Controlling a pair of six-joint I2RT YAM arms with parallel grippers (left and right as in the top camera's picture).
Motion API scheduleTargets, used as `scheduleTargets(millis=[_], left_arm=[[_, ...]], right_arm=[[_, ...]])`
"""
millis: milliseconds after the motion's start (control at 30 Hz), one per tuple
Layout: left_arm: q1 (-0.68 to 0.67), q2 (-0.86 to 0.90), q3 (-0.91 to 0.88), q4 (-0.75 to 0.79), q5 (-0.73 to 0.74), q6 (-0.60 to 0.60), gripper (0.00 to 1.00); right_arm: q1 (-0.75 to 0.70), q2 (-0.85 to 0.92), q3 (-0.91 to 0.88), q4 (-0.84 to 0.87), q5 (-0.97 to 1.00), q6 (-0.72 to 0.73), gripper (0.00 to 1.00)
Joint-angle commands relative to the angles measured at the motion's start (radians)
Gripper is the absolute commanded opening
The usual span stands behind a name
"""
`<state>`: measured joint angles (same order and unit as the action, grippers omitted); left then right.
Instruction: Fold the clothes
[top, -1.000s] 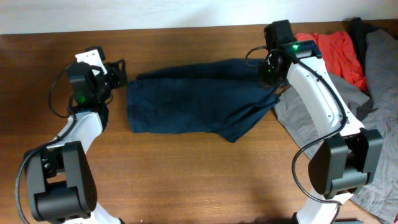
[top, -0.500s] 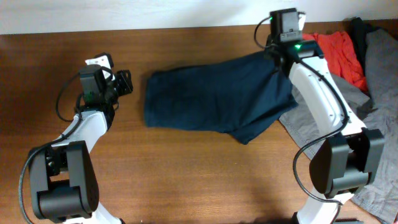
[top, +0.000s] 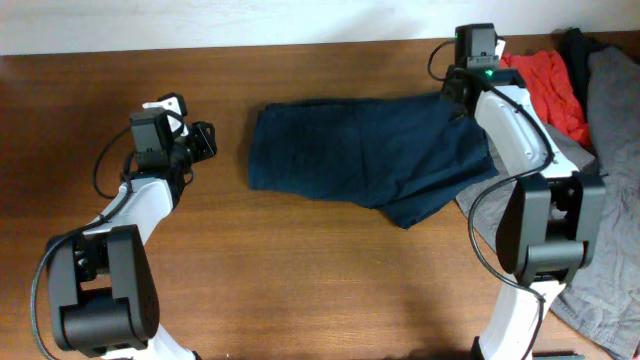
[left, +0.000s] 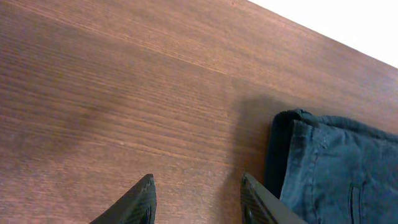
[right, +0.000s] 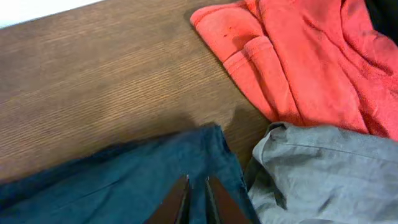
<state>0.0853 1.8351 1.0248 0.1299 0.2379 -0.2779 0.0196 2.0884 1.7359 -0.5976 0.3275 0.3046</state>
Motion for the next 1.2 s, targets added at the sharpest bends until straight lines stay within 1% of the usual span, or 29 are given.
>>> scheduleTargets(millis=[0,133,167,200,233,300,433,533,667,767,900,1000,1167], left_arm=[[0.000,0.017,0.011,-0.019,0.032,-0.004,0.44],[0.000,0.017,0.011,-0.038,0.032,0.015,0.45],[0.000,0.017,0.011,-0.045,0.032,0.018,0.45],[0.000,0.017,0.011,-0.053,0.032,0.018,0.48],[0.000,0.017,0.011,-0.073,0.032,0.018,0.50],[0.000,0.017,0.011,-0.095,0.033,0.018,0.52],[0.000,0.017,0.011,-0.151,0.062,0.018,0.52],[0.001,0.017,0.011,-0.198,0.062,0.018,0.52],[0.005,0.015,0.011,-0.244,0.071,0.017,0.52],[0.023,0.012,0.011,-0.259,0.120,0.017,0.52],[0.072,0.006,0.011,-0.267,0.188,0.017,0.52],[0.116,0.003,0.011,-0.266,0.245,0.010,0.52],[0.175,0.003,0.011,-0.266,0.284,0.002,0.53]], right_arm=[[-0.014,-0.043,0.025,-0.007,0.002,-0.013,0.14],[-0.009,-0.110,0.061,-0.031,-0.038,-0.037,0.16],[0.000,-0.128,0.075,-0.053,-0.106,-0.074,0.16],[0.006,-0.134,0.079,-0.066,-0.148,-0.092,0.16],[0.028,-0.139,0.080,-0.111,-0.251,-0.129,0.16],[0.055,-0.132,0.080,-0.181,-0.331,-0.138,0.15],[0.128,-0.073,0.061,-0.303,-0.354,-0.151,0.15],[0.182,-0.016,0.031,-0.327,-0.369,-0.160,0.15],[0.224,0.040,0.031,-0.338,-0.377,-0.171,0.15],[0.251,0.079,0.031,-0.330,-0.377,-0.170,0.15],[0.284,0.132,0.031,-0.323,-0.388,-0.175,0.15],[0.314,0.169,0.031,-0.322,-0.426,-0.209,0.15],[0.391,0.206,0.031,-0.323,-0.447,-0.228,0.11]])
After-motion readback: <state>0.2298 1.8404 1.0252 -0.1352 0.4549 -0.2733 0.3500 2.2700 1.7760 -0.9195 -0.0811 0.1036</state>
